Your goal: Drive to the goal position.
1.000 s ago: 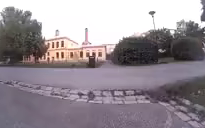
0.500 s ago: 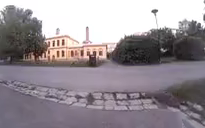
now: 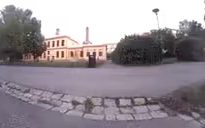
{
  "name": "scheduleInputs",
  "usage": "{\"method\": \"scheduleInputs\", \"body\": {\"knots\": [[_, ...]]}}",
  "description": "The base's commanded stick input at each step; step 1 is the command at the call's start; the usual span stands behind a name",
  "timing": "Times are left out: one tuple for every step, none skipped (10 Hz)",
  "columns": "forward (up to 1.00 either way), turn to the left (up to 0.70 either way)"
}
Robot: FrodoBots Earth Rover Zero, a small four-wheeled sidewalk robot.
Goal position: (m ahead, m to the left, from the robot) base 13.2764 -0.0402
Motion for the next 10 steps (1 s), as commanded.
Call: {"method": "scheduleInputs", "body": {"knots": [[0.5, 0.0], [0.5, 0.0], [0.5, 0.0], [0.5, 0.0], [0.5, 0.0], [0.5, 0.0], [0.5, 0.0], [0.5, 0.0], [0.5, 0.0], [0.5, 0.0]]}}
